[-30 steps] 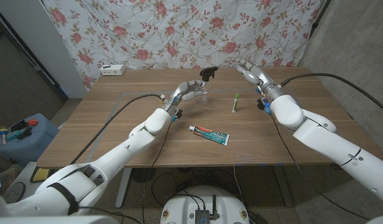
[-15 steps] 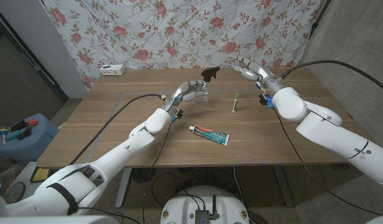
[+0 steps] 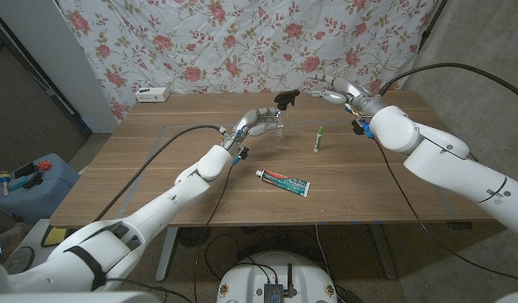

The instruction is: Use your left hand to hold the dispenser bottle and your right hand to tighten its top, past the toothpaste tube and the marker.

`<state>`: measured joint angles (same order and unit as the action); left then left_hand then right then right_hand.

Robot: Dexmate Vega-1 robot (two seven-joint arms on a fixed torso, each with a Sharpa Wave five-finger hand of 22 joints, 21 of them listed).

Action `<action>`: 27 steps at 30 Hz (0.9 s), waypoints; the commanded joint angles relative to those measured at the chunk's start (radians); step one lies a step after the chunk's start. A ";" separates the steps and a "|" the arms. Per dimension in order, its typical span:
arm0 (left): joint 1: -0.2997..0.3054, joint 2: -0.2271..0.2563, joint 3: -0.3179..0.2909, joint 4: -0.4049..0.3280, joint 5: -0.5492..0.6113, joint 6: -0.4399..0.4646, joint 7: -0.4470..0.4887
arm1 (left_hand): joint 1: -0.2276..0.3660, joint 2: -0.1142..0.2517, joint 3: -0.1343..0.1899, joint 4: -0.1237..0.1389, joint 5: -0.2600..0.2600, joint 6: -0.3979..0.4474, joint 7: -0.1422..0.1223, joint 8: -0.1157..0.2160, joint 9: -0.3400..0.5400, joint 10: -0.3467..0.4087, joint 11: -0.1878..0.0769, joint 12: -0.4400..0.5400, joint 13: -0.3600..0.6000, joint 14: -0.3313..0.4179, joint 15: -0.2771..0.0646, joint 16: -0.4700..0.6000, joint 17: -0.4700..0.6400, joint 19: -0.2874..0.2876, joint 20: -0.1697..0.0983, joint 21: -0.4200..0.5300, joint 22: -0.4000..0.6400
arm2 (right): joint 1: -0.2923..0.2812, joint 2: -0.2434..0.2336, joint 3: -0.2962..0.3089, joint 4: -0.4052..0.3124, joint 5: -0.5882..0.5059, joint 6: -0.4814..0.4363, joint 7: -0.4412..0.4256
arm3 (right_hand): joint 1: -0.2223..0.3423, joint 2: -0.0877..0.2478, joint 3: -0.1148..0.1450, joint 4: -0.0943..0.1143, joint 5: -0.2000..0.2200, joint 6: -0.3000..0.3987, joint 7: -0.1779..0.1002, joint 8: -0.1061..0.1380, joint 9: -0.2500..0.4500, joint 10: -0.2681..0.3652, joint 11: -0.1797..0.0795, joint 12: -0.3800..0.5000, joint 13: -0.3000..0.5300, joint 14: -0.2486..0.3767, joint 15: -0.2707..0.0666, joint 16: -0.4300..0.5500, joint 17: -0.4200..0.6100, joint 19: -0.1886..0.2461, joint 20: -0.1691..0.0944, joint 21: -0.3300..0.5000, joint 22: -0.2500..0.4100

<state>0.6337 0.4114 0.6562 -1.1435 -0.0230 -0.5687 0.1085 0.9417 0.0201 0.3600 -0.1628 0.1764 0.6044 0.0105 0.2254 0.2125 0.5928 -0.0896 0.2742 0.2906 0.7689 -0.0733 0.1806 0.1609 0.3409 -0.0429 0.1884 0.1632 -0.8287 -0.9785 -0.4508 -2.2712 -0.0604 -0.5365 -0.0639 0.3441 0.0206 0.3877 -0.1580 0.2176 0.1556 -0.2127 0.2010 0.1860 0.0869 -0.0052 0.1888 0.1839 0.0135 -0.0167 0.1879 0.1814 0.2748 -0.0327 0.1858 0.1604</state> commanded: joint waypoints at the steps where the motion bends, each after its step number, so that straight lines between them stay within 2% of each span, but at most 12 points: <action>1: -0.006 0.003 0.005 -0.001 0.012 -0.004 -0.008 | 0.008 0.012 0.018 0.013 0.003 0.017 -0.006 0.006 0.001 0.006 0.000 0.007 0.004 0.020 -0.108 0.002 0.004 0.009 -0.087 -0.001 0.002 | 0.086 -0.024 -0.029 -0.032 0.006 -0.069 0.112 | 0.040 0.001 0.010 -0.016 -0.012 -0.008 0.006 -0.002 0.002 -0.020 0.011 -0.004 0.004 -0.008 0.028 -0.002 0.002 -0.010 0.023 -0.006 0.006; 11: -0.017 0.002 0.011 0.018 0.022 -0.024 -0.016 | 0.007 0.012 0.020 0.013 0.003 0.027 -0.012 0.008 0.002 0.012 -0.001 0.008 0.009 0.021 -0.108 0.001 0.003 0.009 -0.085 -0.002 0.002 | 0.159 -0.026 -0.076 -0.036 0.011 -0.116 0.191 | 0.128 -0.002 0.036 -0.026 -0.029 -0.041 0.020 -0.008 0.003 -0.063 0.020 -0.006 0.005 -0.045 0.071 -0.004 0.004 -0.039 0.065 -0.007 0.006; 24: -0.033 -0.007 0.025 0.070 0.041 -0.052 -0.015 | 0.003 0.011 0.021 0.015 0.003 0.032 -0.011 0.008 0.003 0.016 -0.004 0.007 0.013 0.022 -0.109 0.000 0.003 0.009 -0.087 -0.003 0.002 | 0.265 -0.031 -0.166 -0.083 -0.026 -0.251 0.294 | 0.190 -0.012 0.057 -0.031 -0.015 -0.065 0.029 -0.010 0.005 -0.087 0.032 -0.006 0.007 -0.063 0.101 -0.003 0.005 -0.054 0.090 -0.007 0.006; 27: -0.039 -0.010 0.029 0.084 0.046 -0.059 -0.015 | 0.004 0.011 0.022 0.014 0.003 0.034 -0.011 0.008 0.003 0.017 0.002 0.007 0.015 0.022 -0.110 0.000 0.003 0.009 -0.087 -0.003 0.002 | 0.286 -0.032 -0.191 -0.094 -0.043 -0.277 0.307 | 0.201 -0.016 0.061 -0.032 -0.013 -0.072 0.028 -0.011 0.005 -0.092 0.033 -0.006 0.007 -0.064 0.103 -0.003 0.005 -0.056 0.095 -0.007 0.006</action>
<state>0.6098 0.4109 0.6733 -1.1019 0.0076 -0.6053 0.0928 0.9451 0.0167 0.3598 -0.1625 0.1706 0.6164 0.0091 0.2264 0.2111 0.6018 -0.0941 0.2742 0.2997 0.7730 -0.0764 0.1766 0.1603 0.3409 -0.0429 0.1885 0.1632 -0.6241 -1.0059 -0.5692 -2.3290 -0.0685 -0.7147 0.1691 0.5308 0.0054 0.4412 -0.1898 0.1975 0.0899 -0.1812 0.1947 0.1887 0.0026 0.0245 0.1849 0.1888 -0.0521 0.0773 0.1879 0.1841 0.2169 0.0538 0.1805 0.1627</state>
